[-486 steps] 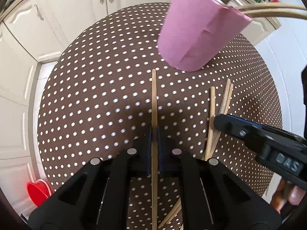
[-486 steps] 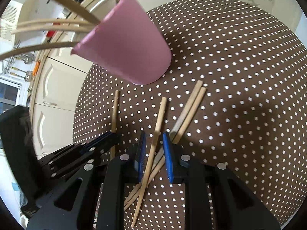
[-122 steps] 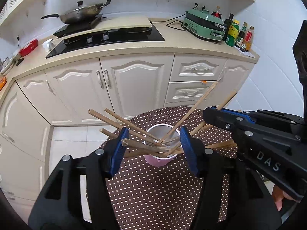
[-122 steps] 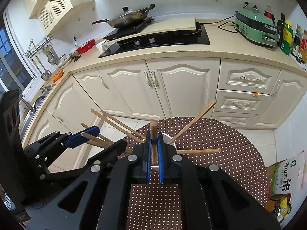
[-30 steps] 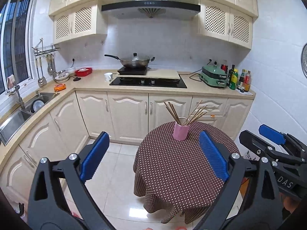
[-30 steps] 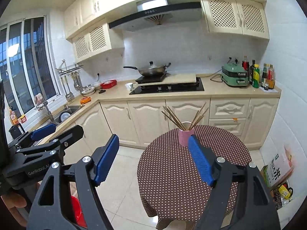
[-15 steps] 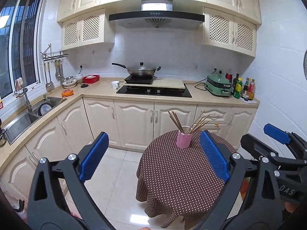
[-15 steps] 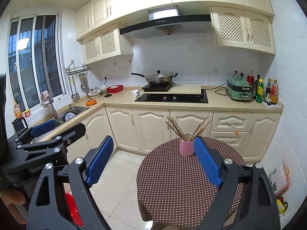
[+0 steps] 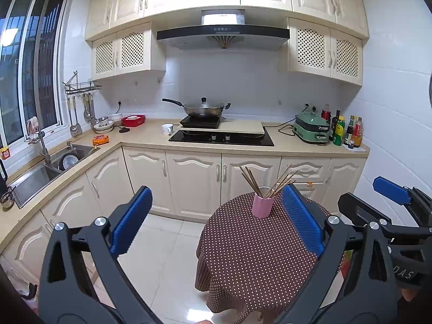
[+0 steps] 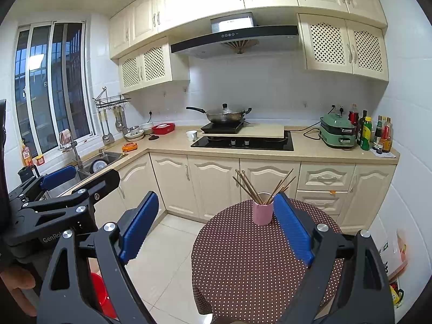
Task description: Organize utensils
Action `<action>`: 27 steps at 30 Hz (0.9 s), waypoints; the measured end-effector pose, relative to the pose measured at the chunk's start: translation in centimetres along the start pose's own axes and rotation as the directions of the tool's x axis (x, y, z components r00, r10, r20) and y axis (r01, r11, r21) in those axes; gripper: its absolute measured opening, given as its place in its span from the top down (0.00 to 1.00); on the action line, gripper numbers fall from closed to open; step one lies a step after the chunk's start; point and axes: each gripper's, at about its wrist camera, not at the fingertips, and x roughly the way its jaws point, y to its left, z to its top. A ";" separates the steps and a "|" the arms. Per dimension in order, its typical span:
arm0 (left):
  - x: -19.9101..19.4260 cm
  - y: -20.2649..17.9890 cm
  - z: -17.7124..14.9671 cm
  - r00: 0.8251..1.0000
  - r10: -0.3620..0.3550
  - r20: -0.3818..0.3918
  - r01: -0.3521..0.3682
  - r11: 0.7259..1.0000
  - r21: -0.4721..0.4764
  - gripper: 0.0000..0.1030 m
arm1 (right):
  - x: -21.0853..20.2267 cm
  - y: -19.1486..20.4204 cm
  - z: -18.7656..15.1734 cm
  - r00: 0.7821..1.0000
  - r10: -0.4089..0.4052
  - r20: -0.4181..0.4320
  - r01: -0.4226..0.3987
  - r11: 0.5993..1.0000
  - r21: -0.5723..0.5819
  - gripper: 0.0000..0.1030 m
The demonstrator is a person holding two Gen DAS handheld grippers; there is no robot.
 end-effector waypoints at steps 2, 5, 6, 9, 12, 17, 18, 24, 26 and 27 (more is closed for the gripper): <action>0.0 0.0 0.1 1.000 0.006 0.001 -0.006 1.000 0.004 0.08 | 0.1 0.0 0.1 1.000 -0.001 0.000 0.001 1.000 0.000 0.19; -0.2 0.2 0.3 1.000 0.009 0.009 -0.009 1.000 0.004 0.08 | 0.0 0.1 0.1 1.000 0.004 0.003 -0.004 1.000 0.002 0.19; -0.3 0.2 0.3 1.000 0.011 0.012 -0.011 1.000 0.004 0.08 | -0.1 0.3 0.1 1.000 0.003 0.006 -0.003 1.000 0.000 0.19; -0.4 0.3 0.3 1.000 0.017 0.015 -0.017 1.000 0.004 0.08 | 0.0 0.3 0.2 1.000 0.005 0.005 -0.005 1.000 -0.001 0.19; -0.6 0.5 0.3 1.000 0.022 0.019 -0.022 1.000 0.006 0.08 | 0.0 0.5 0.3 1.000 0.007 0.005 -0.007 1.000 0.000 0.19; -0.7 0.6 0.4 0.999 0.027 0.024 -0.027 1.000 0.005 0.08 | 0.1 0.9 0.6 1.000 0.008 0.003 -0.008 1.000 -0.003 0.19; -0.8 0.6 0.4 0.999 0.028 0.024 -0.028 1.000 0.004 0.08 | 0.1 0.9 0.6 1.000 0.007 0.004 -0.007 1.000 -0.003 0.19; -0.8 0.9 0.4 0.999 0.026 0.021 -0.026 1.000 0.001 0.08 | 0.1 1.0 0.6 1.000 0.006 0.004 -0.006 1.000 -0.002 0.19; -0.8 1.0 0.4 0.999 0.026 0.020 -0.026 1.000 0.001 0.08 | 0.2 1.0 0.6 1.000 0.007 0.002 -0.007 1.000 -0.003 0.19; -0.8 1.0 0.4 0.999 0.027 0.019 -0.027 1.000 0.001 0.08 | 0.2 1.0 0.6 1.000 0.008 0.000 -0.008 1.000 -0.002 0.19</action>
